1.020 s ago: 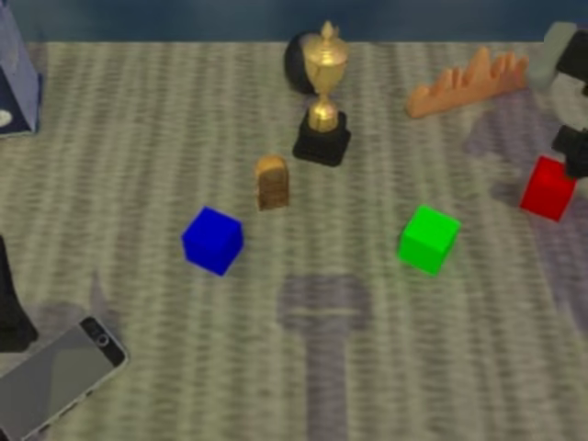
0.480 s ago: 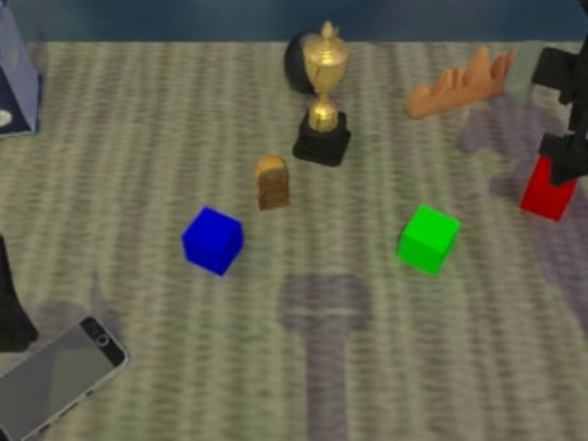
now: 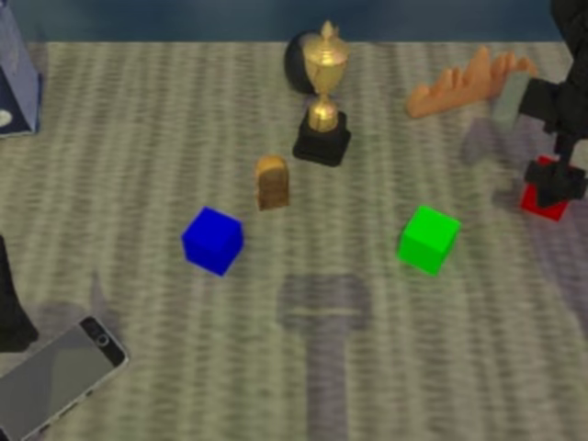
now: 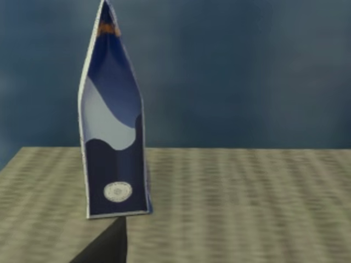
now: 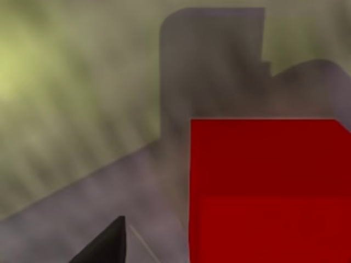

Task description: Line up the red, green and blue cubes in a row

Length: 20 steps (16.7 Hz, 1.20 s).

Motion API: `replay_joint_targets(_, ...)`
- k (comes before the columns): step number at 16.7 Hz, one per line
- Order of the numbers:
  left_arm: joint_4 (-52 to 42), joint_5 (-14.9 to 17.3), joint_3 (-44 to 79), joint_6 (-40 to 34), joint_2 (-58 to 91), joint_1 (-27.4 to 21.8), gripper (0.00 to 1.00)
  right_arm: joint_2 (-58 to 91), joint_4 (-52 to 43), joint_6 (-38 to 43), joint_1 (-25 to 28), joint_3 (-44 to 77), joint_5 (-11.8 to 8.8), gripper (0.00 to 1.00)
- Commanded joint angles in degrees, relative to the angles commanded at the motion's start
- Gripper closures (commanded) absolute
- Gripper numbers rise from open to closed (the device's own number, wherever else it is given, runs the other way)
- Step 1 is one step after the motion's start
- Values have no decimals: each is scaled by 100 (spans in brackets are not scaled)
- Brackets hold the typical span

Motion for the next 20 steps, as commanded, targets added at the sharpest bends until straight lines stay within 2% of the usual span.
replay_joint_targets(3,0,0,0,0,0,0,0,172,641,7,8,-466,2,0)
replay_joint_targets(8,0,0,0,0,0,0,0,222,773,7,9,-583,2,0)
replay_joint_targets(20,0,0,0,0,0,0,0,222,773,7,9,-583,2,90)
